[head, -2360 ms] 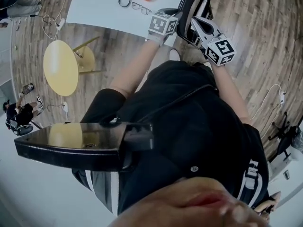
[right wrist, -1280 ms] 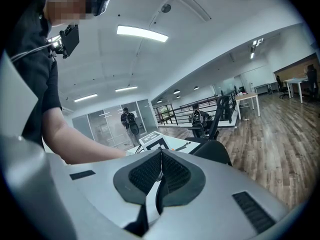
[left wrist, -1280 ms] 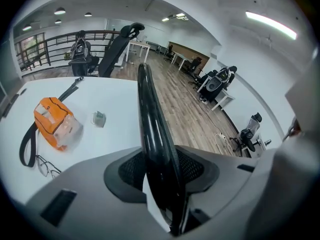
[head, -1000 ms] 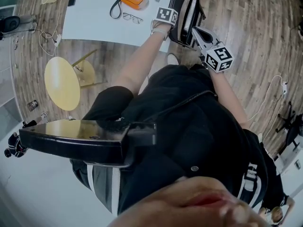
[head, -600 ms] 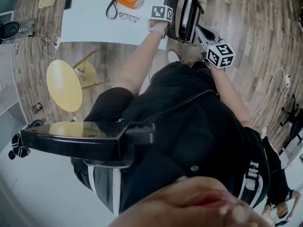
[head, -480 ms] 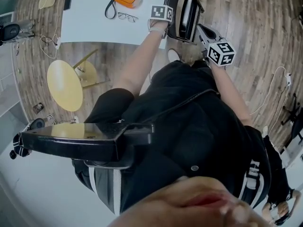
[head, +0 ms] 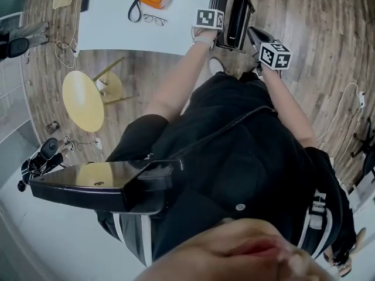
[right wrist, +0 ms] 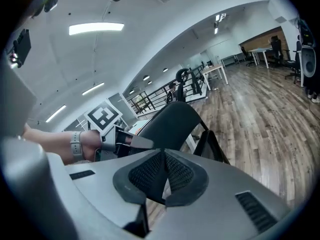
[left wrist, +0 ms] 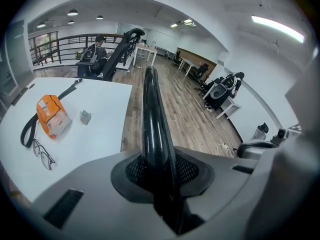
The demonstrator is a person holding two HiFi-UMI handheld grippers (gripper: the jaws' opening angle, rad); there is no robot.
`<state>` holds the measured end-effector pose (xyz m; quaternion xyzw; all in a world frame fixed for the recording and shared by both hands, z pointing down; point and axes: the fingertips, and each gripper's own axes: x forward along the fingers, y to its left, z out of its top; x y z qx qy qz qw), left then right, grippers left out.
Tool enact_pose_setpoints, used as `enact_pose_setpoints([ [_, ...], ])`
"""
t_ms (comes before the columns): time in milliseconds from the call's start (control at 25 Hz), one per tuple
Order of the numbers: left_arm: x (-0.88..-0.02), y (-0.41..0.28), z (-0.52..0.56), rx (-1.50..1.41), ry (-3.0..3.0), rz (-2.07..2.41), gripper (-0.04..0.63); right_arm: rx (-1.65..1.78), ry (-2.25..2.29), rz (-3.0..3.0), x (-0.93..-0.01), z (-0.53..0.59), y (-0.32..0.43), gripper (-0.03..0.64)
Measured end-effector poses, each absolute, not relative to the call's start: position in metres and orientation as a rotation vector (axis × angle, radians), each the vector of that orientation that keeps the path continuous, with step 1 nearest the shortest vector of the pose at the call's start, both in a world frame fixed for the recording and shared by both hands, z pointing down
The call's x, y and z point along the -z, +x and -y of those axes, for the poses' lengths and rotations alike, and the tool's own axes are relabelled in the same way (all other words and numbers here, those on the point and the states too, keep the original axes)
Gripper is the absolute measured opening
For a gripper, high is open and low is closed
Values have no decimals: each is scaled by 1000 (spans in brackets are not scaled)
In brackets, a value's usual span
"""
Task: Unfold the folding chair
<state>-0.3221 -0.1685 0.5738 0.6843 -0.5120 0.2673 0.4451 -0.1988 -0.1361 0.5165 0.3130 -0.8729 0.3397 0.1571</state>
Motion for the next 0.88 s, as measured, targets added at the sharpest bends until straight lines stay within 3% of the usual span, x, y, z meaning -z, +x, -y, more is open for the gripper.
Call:
enact_pose_setpoints([
  [440,-560,-255,168,-742,1715,1305,77,-1076,892,2331,-603,163,-173,14],
  [880,-553,-209,172,-747,1718,1372,75,-1118,927,2130,-680,184,-152,162],
])
